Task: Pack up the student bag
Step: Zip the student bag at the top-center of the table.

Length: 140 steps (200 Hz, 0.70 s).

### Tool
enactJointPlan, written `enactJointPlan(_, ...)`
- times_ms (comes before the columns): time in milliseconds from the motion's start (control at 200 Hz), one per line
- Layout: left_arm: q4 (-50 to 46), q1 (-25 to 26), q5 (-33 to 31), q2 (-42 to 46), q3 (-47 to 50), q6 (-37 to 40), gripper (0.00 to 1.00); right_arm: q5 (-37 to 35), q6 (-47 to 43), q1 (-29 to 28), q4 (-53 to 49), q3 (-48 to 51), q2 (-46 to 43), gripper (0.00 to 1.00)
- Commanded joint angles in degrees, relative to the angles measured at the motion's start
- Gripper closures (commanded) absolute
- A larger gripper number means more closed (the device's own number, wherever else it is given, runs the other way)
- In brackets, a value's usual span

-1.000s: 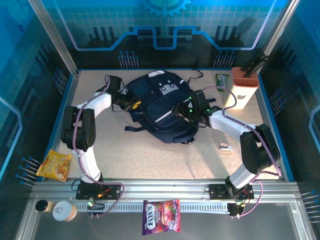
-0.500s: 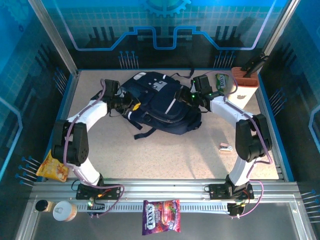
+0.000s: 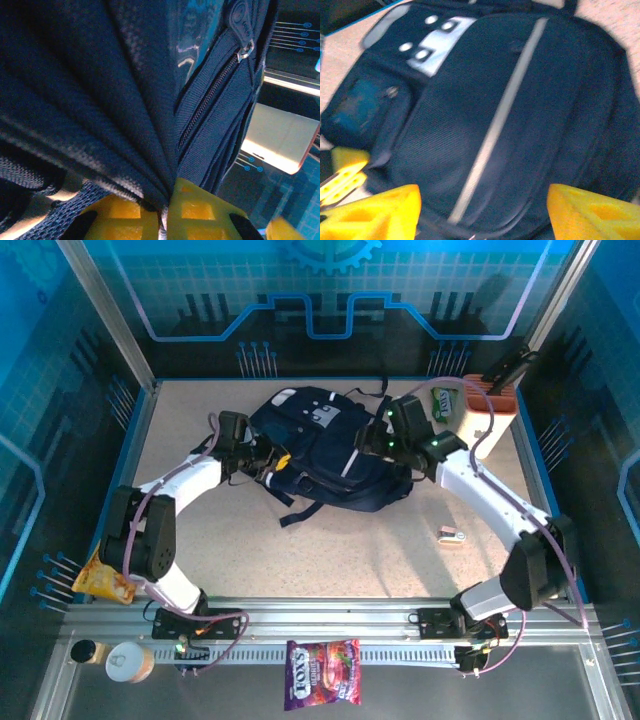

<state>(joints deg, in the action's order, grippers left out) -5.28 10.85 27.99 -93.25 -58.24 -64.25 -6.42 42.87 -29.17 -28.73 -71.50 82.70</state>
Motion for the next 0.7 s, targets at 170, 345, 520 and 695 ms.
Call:
enactJointPlan(170,4.66,1.54,2.29,3.53,1.28,-3.27,1.00,-6.14,19.24,-16.54,0.95,0.30,6.25,0.47)
enactJointPlan(345,4.60,1.72,2.60,3.60,1.42,-3.02,1.00,-9.29,22.01,-22.39,1.02,-8.38,15.35,0.56)
enactJointPlan(520,4.38,1.80,3.25,3.64,1.81,-2.82,1.00,-14.25,26.99,-24.76,0.55,-12.13,20.25,0.61)
enactJointPlan(695,4.32,1.89,3.67,3.65,1.99,-2.65,1.00,-17.14,29.52,-24.31,0.31,-13.53,22.31,0.63)
